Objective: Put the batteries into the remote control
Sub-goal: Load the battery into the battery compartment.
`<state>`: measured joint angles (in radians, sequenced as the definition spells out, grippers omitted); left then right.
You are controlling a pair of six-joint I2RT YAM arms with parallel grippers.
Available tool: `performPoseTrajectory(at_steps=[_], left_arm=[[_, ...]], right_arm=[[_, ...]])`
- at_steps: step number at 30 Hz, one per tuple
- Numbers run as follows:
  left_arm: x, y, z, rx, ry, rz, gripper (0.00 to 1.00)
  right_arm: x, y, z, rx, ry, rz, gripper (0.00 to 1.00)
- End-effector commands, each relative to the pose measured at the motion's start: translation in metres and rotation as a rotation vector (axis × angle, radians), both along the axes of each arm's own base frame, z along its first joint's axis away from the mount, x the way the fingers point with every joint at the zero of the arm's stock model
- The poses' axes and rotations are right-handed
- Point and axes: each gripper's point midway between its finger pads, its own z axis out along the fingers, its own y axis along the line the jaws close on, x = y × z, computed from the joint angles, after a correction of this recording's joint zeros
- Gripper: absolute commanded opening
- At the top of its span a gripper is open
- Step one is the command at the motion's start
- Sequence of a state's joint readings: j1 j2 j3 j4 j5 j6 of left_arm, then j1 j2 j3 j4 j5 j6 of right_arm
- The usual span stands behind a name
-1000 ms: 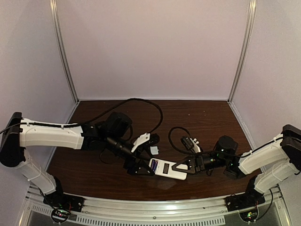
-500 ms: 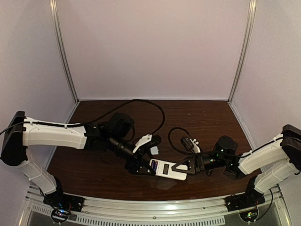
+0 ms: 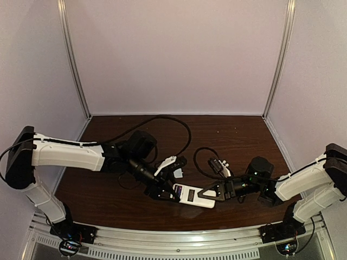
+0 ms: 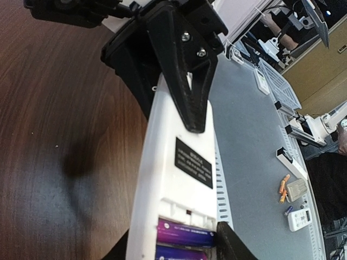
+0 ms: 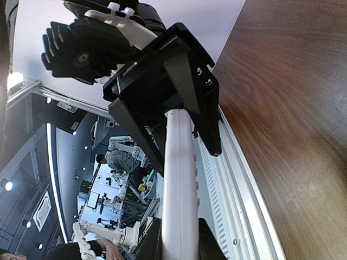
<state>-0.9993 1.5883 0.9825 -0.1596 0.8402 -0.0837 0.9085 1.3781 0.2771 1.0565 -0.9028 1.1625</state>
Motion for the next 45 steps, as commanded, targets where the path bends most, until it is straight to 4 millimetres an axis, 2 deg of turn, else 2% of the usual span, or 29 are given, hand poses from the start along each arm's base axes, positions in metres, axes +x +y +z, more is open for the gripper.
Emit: performPoseTrajectory(at_steps=[1, 7, 11, 16, 22, 36, 39, 45], left_arm=[[0.017, -0.006, -0.006, -0.006, -0.001, 0.038, 0.29], [0.017, -0.009, -0.008, -0.003, 0.055, 0.041, 0.26], [0.022, -0.01, -0.007, -0.001, 0.071, 0.069, 0.38], [0.028, -0.009, -0.008, 0.006, 0.093, 0.099, 0.4], [0.027, -0.009, -0.007, -0.005, 0.098, 0.097, 0.52], [0.02, -0.004, 0.006, -0.052, 0.086, 0.07, 0.67], [0.021, -0.003, 0.006, -0.057, 0.09, 0.074, 0.66], [0.026, -0.003, 0.009, -0.079, 0.125, 0.08, 0.51]], right_arm=[[-0.012, 0.003, 0.034, 0.1, -0.078, 0.055, 0.0], [-0.014, 0.003, 0.037, 0.095, -0.108, 0.062, 0.0], [-0.014, 0.003, 0.037, 0.08, -0.134, 0.059, 0.0], [-0.014, 0.003, 0.036, 0.066, -0.149, 0.058, 0.0], [-0.014, 0.002, 0.037, 0.069, -0.149, 0.058, 0.0], [-0.013, 0.003, 0.033, 0.06, -0.14, 0.052, 0.0], [-0.014, 0.003, 0.034, 0.063, -0.142, 0.055, 0.0], [-0.014, 0.002, 0.036, 0.068, -0.147, 0.054, 0.0]])
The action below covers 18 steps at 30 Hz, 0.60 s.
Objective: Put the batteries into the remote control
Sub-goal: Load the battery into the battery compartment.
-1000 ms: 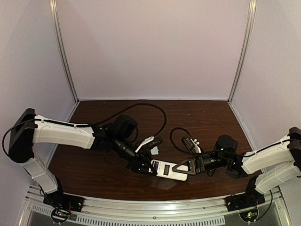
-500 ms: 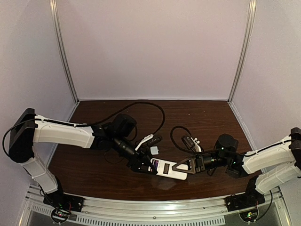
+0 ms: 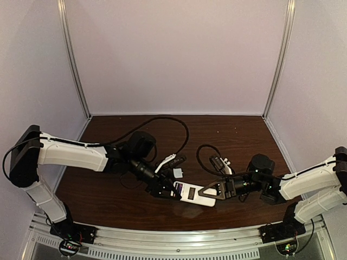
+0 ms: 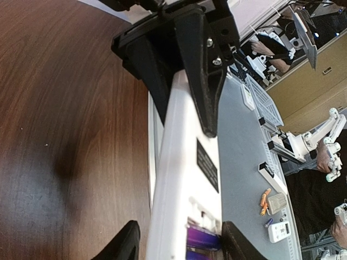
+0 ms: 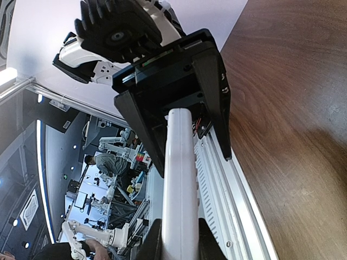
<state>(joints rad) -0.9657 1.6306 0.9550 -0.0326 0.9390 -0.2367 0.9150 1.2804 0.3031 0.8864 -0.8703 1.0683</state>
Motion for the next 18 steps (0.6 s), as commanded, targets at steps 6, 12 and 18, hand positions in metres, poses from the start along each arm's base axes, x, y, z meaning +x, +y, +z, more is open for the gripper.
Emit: performPoseTrajectory(at_steps=[6, 12, 18], left_arm=[[0.029, 0.001, 0.003, -0.031, 0.045, 0.103, 0.47], [0.033, -0.003, 0.003, -0.054, 0.132, 0.131, 0.45], [0.038, -0.01, 0.001, -0.062, 0.196, 0.159, 0.37]], right_arm=[[-0.015, 0.003, 0.033, 0.093, -0.102, 0.078, 0.0], [-0.014, 0.002, 0.034, 0.083, -0.126, 0.072, 0.0], [-0.014, 0.002, 0.037, 0.087, -0.131, 0.071, 0.0]])
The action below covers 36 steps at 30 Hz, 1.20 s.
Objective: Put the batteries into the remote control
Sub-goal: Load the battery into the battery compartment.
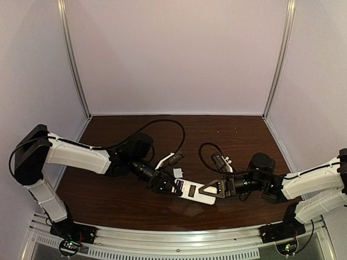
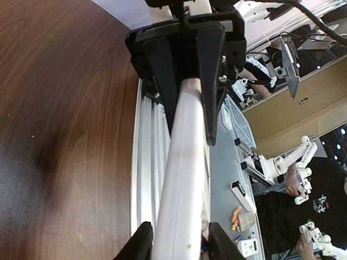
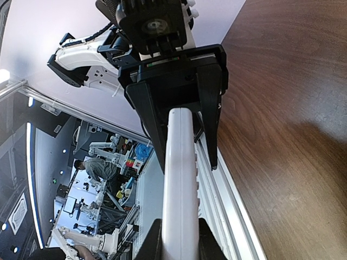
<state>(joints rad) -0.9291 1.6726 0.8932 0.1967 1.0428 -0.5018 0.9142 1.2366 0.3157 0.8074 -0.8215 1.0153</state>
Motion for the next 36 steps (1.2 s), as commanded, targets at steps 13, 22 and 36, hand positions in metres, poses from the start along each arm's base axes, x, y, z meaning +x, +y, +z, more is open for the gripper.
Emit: performPoseTrajectory(at_steps=[13, 22, 36], left_arm=[[0.042, -0.01, -0.014, 0.027, 0.038, 0.209, 0.36], [0.03, -0.002, -0.002, -0.01, -0.106, 0.153, 0.53], [0.032, 0.004, -0.009, 0.04, -0.174, 0.164, 0.38]], right_arm=[[-0.023, 0.0, 0.04, 0.117, -0.105, 0.117, 0.0], [-0.02, -0.002, 0.036, 0.117, -0.079, 0.093, 0.0], [-0.011, -0.007, 0.034, 0.11, -0.061, 0.063, 0.0]])
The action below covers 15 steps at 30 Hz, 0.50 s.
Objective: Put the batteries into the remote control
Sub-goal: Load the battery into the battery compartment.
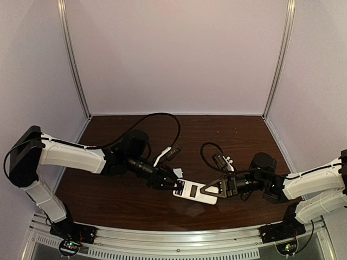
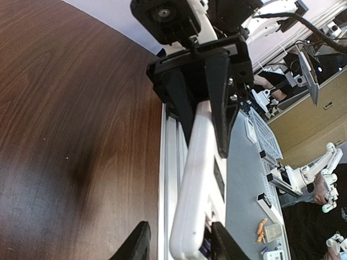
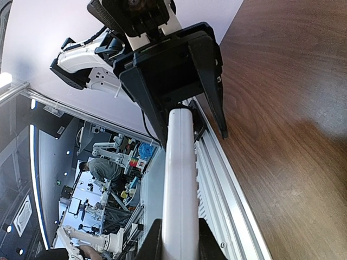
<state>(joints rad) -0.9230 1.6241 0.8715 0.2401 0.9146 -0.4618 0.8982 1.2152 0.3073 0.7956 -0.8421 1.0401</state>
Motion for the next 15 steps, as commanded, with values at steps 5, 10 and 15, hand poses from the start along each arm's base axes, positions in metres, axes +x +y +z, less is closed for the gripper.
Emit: performPoseTrajectory(at_steps=[5, 10, 15], left_arm=[[0.02, 0.003, -0.019, 0.124, -0.089, 0.1, 0.37], [0.026, 0.004, -0.006, 0.103, -0.146, 0.138, 0.48], [0.016, 0.001, -0.011, 0.116, -0.121, 0.076, 0.53]], right_arm=[[-0.01, -0.001, 0.034, 0.107, -0.089, 0.069, 0.0], [-0.011, 0.0, 0.031, 0.099, -0.084, 0.074, 0.0], [-0.01, -0.001, 0.033, 0.094, -0.093, 0.063, 0.0]])
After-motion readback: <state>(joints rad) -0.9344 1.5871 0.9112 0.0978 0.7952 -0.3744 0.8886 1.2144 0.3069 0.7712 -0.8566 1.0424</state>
